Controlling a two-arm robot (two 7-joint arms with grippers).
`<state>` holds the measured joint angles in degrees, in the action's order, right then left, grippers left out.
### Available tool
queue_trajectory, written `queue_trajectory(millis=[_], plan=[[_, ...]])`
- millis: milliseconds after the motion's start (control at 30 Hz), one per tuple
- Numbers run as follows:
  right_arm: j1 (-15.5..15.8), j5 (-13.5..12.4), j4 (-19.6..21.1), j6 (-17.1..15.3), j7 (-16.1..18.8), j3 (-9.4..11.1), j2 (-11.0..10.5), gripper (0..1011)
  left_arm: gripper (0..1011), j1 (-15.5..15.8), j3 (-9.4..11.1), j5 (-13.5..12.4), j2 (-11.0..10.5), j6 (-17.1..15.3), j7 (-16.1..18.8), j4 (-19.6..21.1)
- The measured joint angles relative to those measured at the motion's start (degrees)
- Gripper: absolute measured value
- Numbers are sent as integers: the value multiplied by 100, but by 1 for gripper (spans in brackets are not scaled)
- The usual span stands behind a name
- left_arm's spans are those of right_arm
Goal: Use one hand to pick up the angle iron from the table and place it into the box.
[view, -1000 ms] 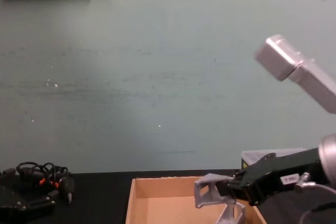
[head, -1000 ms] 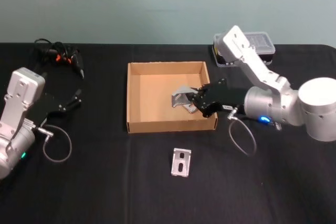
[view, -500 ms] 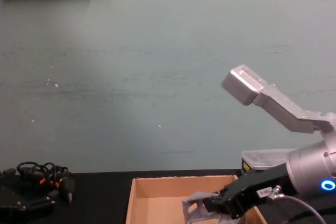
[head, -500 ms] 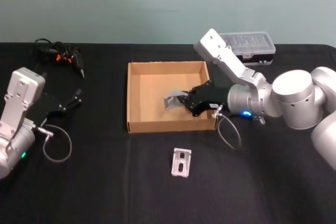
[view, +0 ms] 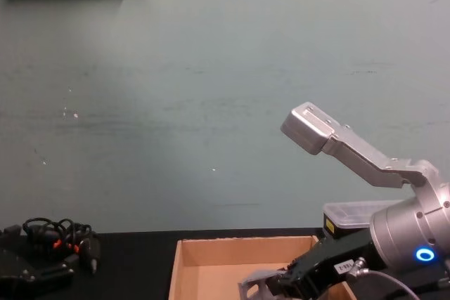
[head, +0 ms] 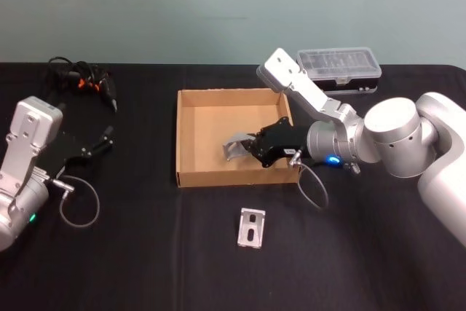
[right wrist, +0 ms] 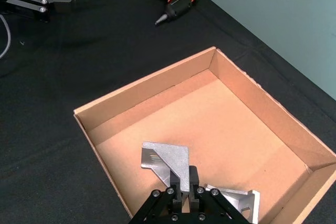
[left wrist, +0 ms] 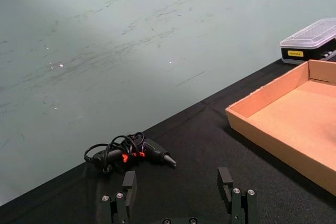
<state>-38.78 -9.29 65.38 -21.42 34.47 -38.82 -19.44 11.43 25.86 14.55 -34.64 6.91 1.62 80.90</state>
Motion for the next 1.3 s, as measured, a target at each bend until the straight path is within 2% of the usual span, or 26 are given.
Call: queue_trajectory(millis=[200,300,400,433,633,767,833,933,1067,1200,1267,1300], plan=[[37,34,-1,-9,56,33,-1,72,1011,0,0,0,0,0,0,0],[50,41,5,-11,74,38,-1,130,1011,0,0,0,0,0,0,0],[63,51,11,-21,99,44,-4,213,1011,0,0,0,0,0,0,0],[67,56,22,-34,119,44,-11,269,1011,0,0,0,0,0,0,0],[86,69,155,-100,171,44,-78,420,1011,0,0,0,0,0,0,0],[118,70,369,-163,188,84,-179,564,1011,0,0,0,0,0,0,0],[138,66,461,-181,188,107,-218,604,1011,0,0,0,0,0,0,0],[196,37,710,-218,193,154,-327,744,1011,0,0,0,0,0,0,0],[272,-10,1022,-241,242,185,-479,813,1011,0,0,0,0,0,0,0],[408,-96,1479,-282,359,199,-737,953,1012,0,0,0,0,0,0,0],[468,-148,1708,-306,441,192,-877,996,1011,0,0,0,0,0,0,0],[468,-148,1708,-306,441,192,-877,996,1011,0,0,0,0,0,0,0]])
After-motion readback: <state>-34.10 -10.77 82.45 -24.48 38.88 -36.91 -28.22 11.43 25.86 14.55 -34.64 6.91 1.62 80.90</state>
